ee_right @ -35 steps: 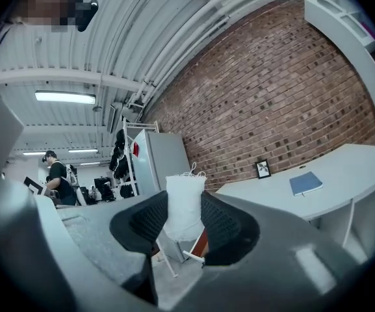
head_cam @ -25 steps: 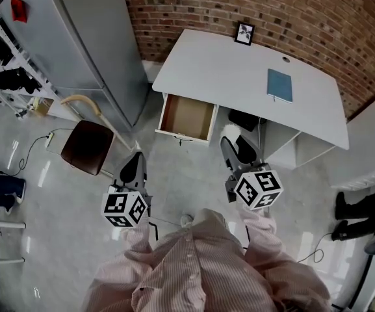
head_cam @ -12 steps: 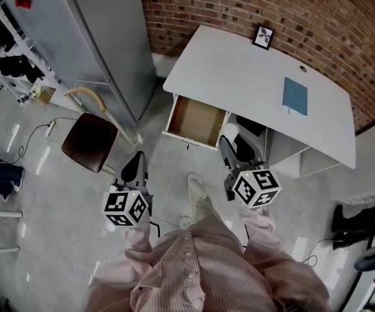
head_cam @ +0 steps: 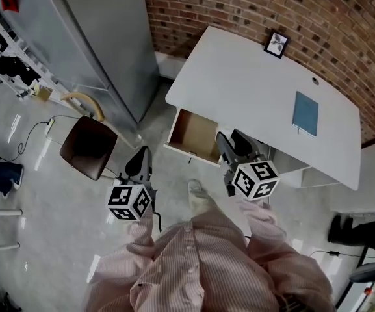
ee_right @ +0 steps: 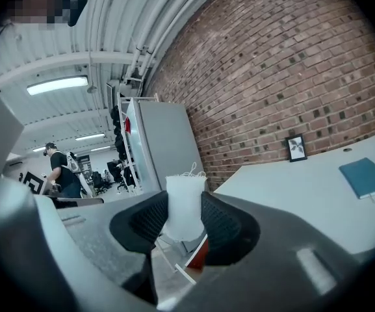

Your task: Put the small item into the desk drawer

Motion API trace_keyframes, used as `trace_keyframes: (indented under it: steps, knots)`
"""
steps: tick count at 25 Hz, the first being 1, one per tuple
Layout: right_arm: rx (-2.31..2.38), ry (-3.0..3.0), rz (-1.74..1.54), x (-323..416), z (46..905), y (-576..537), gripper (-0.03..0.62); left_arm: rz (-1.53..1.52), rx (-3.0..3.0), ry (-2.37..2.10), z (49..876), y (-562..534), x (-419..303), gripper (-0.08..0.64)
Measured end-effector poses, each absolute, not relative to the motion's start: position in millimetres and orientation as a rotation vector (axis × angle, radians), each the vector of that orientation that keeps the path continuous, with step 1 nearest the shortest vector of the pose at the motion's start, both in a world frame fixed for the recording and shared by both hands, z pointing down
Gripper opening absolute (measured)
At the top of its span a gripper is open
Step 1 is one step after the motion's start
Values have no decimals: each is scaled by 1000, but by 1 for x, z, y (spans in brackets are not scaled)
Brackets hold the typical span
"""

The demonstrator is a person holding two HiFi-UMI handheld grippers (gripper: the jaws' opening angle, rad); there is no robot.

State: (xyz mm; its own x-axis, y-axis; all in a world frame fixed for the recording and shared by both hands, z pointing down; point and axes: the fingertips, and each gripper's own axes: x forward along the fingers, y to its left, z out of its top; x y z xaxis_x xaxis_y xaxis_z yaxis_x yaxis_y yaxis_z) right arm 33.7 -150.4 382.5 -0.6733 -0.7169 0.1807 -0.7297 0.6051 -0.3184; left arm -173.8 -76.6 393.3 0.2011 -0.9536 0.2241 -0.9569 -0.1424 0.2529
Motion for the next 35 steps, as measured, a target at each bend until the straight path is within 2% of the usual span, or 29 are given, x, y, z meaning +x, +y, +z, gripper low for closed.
trace_keyframes:
  steps: [10,26,35]
  knots:
    - [1036,-2746,599,15,415,-210,160,48,2059,-1773,426,-144,-168,-2]
    - [766,-2621,612,-34,492,-244,160,107,1861,-1698,503,-178,-178,-2]
    - [639,-2415,363,-70,592,-251,160,77,1719,-1611,581,-203,-186,-2]
